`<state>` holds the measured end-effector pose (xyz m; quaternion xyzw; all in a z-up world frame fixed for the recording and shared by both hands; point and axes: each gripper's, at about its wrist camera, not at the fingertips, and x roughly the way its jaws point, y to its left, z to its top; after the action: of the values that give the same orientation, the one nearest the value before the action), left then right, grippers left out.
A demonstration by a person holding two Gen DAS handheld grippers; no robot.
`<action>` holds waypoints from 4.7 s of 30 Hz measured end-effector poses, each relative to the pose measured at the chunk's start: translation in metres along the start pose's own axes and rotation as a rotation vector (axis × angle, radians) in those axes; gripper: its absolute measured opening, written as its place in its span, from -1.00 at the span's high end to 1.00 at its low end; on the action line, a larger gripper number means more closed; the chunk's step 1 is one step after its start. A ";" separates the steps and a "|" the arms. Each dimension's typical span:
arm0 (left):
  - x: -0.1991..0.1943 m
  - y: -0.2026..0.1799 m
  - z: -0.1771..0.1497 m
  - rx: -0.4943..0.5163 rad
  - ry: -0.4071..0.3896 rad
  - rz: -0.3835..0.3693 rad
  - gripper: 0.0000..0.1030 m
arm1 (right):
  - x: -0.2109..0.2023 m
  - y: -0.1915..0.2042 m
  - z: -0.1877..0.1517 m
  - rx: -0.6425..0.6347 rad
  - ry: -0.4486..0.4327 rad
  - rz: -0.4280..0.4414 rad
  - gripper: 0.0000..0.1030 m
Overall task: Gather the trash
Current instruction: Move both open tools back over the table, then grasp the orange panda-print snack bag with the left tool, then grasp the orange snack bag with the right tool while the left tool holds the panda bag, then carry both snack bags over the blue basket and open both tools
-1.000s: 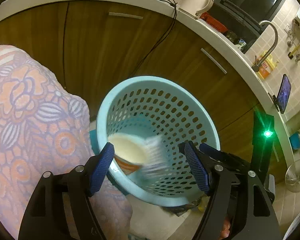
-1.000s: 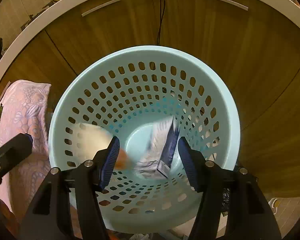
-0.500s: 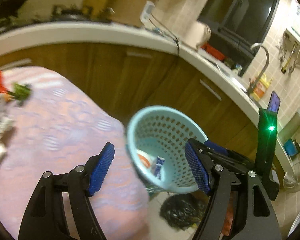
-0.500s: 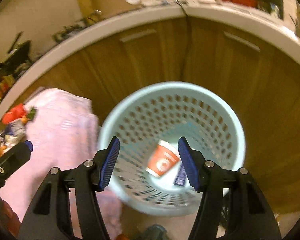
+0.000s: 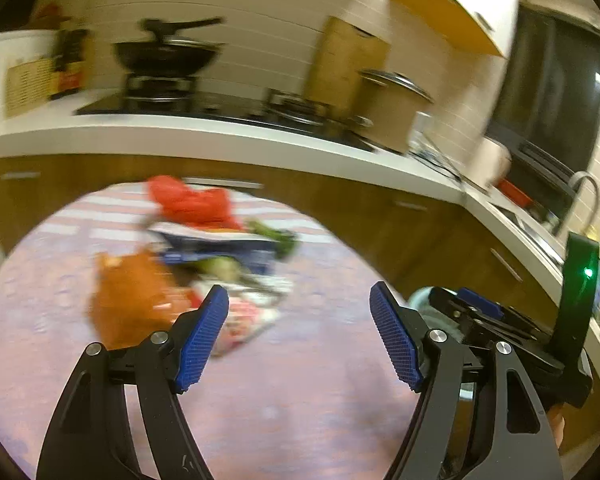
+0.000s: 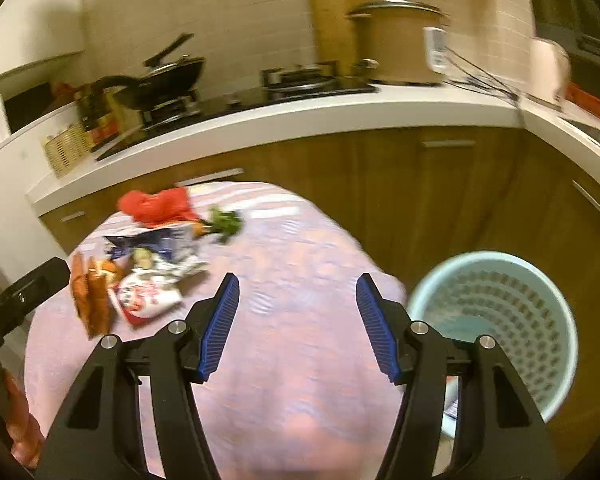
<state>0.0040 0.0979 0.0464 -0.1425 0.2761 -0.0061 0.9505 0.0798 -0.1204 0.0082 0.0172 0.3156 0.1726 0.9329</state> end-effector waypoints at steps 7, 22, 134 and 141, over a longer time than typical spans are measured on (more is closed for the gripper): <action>-0.001 0.056 -0.001 -0.086 -0.010 0.139 -0.52 | 0.041 0.056 -0.014 -0.081 0.030 0.073 0.20; 0.039 0.064 -0.005 -0.045 0.093 0.372 -0.44 | 0.079 0.064 -0.035 -0.076 0.125 0.111 0.20; -0.045 0.119 -0.048 -0.165 0.066 -0.014 1.00 | 0.052 0.119 -0.080 -0.197 0.384 0.280 -0.72; -0.042 0.121 -0.048 -0.179 0.075 -0.014 1.00 | 0.047 0.154 -0.102 -0.357 0.339 0.146 -0.22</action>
<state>-0.0653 0.2048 -0.0033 -0.2282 0.3099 0.0067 0.9229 0.0060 0.0316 -0.0789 -0.1543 0.4297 0.2927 0.8402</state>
